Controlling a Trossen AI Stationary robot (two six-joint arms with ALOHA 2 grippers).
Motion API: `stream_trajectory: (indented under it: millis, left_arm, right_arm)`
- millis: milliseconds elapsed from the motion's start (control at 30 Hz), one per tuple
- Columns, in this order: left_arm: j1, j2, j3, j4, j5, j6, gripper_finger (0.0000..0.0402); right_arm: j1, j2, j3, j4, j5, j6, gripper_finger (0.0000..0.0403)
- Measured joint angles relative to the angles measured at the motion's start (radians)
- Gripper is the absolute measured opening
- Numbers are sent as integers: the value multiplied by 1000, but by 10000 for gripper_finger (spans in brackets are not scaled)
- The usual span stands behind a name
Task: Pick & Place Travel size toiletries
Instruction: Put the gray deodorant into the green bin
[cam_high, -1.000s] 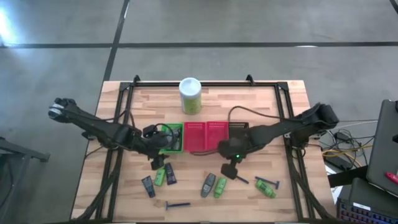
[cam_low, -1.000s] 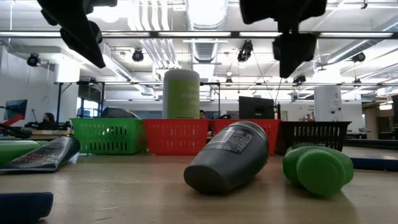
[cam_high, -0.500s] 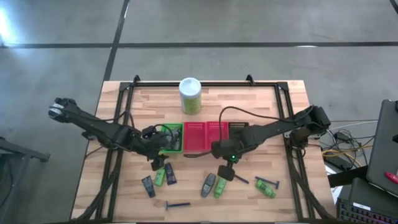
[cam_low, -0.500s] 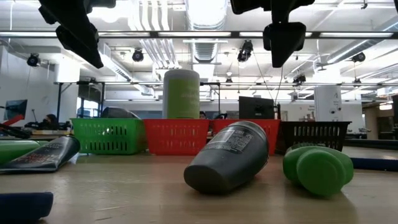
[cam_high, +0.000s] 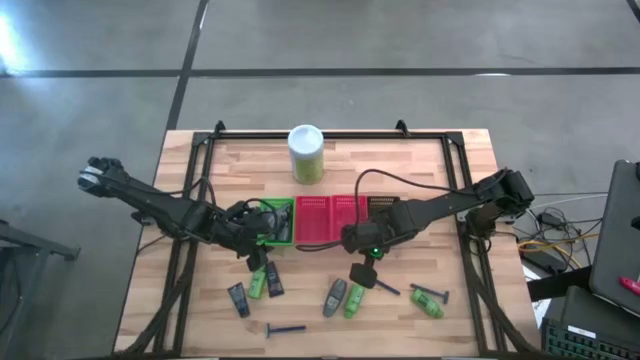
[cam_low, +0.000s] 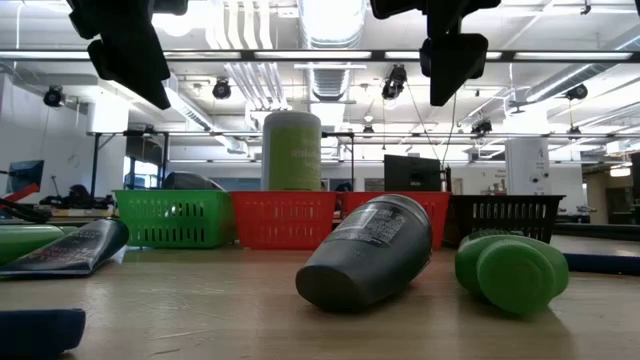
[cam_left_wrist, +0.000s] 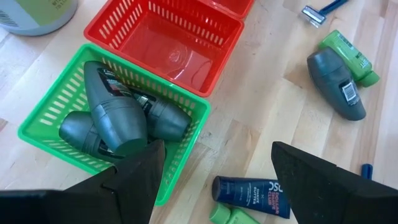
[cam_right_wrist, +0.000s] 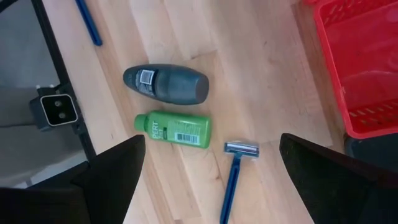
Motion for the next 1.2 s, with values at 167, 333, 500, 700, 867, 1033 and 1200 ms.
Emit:
stream_trajectory:
  millis: [167, 333, 500, 700, 867, 1033, 1200]
  left_arm:
    - [0, 0, 0, 0, 0, 0, 300]
    - [0, 0, 0, 0, -1, -1, 300]
    - [0, 0, 0, 0, -1, 1, 300]
    - [1, 0, 0, -10, 0, 58, 300]
    - [1, 0, 0, -71, 31, 51, 300]
    - [-28, 0, 0, -156, 115, -23, 300]
    - [-87, 0, 0, -208, 105, -60, 300]
  right_arm:
    - [0, -8, 0, -13, 0, 11, 368]
    - [0, -8, 0, -17, 0, 20, 368]
    - [-1, -8, 0, -6, 0, 53, 368]
    - [4, -6, -3, 7, 55, -131, 368]
    - [7, 6, -7, 15, 73, -488, 368]
    - [15, 67, -9, 13, 60, -793, 368]
    - [25, 129, -9, 24, 27, -925, 368]
